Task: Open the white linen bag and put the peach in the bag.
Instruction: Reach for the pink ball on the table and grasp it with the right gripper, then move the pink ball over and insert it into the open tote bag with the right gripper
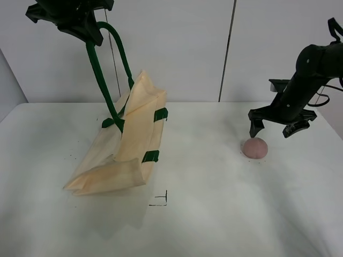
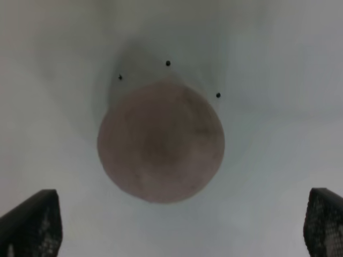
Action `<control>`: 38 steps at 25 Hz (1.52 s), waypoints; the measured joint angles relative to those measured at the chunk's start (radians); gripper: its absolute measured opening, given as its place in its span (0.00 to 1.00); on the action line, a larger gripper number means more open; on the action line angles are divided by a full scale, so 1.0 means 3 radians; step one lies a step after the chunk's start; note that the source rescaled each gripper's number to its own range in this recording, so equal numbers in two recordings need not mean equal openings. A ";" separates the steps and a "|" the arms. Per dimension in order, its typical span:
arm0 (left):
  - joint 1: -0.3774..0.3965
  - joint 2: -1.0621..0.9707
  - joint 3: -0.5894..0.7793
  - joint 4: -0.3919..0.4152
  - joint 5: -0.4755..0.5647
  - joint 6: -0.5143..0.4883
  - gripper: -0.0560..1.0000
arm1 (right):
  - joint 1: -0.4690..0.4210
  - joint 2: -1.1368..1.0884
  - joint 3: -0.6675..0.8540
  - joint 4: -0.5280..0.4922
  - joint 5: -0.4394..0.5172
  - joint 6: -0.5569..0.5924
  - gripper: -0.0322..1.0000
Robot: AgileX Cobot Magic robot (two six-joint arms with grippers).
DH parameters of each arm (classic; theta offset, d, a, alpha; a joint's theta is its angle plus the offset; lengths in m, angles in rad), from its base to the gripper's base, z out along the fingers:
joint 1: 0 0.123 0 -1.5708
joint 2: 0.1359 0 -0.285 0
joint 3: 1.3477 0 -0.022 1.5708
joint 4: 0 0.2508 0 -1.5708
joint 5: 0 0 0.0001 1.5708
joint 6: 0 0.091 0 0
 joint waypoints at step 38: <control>0.0000 0.0000 0.0000 0.0000 0.0000 0.0000 0.05 | 0.0217 0.0127 -0.0176 0.0626 -0.0176 -0.0557 0.03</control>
